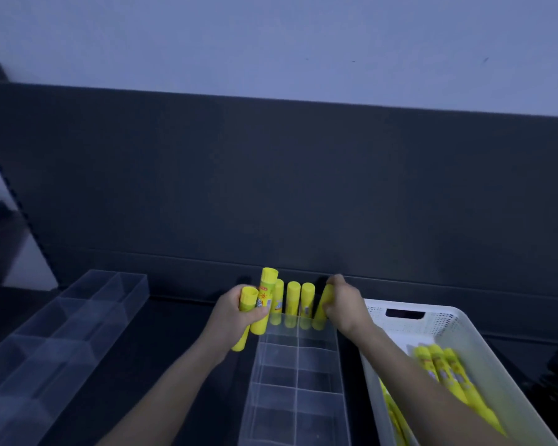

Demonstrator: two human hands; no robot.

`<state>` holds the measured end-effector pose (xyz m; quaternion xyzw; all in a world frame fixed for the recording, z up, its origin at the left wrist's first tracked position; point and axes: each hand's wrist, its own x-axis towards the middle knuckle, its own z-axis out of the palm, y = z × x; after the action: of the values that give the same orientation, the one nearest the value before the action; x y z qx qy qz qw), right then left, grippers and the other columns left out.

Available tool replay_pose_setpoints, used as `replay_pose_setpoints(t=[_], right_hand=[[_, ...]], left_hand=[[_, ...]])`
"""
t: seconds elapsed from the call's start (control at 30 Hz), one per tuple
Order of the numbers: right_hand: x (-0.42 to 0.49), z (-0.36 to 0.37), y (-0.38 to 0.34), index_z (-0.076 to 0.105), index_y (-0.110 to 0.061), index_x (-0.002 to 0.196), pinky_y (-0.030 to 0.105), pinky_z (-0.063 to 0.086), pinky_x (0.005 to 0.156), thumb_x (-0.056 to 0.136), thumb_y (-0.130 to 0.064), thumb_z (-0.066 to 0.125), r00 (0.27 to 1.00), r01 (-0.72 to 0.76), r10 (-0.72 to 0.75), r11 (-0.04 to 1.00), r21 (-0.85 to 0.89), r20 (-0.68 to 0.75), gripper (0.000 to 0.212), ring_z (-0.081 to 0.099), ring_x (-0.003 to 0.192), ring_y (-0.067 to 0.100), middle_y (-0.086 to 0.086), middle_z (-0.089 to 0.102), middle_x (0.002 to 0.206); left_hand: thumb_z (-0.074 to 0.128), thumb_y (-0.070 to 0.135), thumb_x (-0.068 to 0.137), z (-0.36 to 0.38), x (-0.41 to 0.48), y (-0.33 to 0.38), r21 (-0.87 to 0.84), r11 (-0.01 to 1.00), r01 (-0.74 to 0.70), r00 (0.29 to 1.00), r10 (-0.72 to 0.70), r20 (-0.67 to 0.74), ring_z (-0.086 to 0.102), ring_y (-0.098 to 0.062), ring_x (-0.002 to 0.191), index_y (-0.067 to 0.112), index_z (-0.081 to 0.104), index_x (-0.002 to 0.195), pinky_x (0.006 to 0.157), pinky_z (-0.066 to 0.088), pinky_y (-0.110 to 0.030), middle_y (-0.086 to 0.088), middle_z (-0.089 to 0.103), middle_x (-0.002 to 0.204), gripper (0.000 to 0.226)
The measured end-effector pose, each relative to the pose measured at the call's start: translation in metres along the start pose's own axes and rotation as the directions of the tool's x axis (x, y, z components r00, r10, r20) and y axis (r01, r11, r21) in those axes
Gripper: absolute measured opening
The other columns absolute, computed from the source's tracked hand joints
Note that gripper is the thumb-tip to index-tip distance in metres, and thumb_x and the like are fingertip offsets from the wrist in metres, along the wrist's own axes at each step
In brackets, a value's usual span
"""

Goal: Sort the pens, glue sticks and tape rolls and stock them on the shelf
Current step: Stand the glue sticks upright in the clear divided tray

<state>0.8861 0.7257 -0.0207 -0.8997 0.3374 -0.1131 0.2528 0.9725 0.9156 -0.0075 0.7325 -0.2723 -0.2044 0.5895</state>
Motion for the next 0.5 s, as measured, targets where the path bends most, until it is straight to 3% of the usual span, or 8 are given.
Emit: replay_pose_setpoints(t=[0.33,0.5], right_hand=[[0.001,0.012,0.003,0.051,-0.007,0.12,0.038,0.051,0.082,0.085,-0.007,0.052,1.0,-0.02,0.021,1.0,0.002,-0.015,0.035,0.06,0.099,0.033,0.017,0.065,0.107],[-0.003,0.005,0.002,0.054,-0.005,0.119,0.028,0.042,0.084,0.083,-0.006,0.058,0.992,0.043,-0.041,0.999,0.022,-0.117,0.037,0.055,0.105,0.028,0.014,0.059,0.114]], left_hand=[[0.066,0.006,0.083,-0.011,0.003,-0.013,-0.009,1.0,0.014,1.0,-0.014,0.024,0.058,-0.007,0.07,0.017,0.06,0.085,0.061,0.042,-0.017,0.005,0.062,0.076,0.013],[0.068,0.005,0.081,-0.01,0.003,-0.01,-0.055,0.998,0.012,0.999,-0.01,0.039,0.059,-0.008,0.072,0.017,0.061,0.085,0.064,0.045,-0.02,0.005,0.064,0.076,0.015]])
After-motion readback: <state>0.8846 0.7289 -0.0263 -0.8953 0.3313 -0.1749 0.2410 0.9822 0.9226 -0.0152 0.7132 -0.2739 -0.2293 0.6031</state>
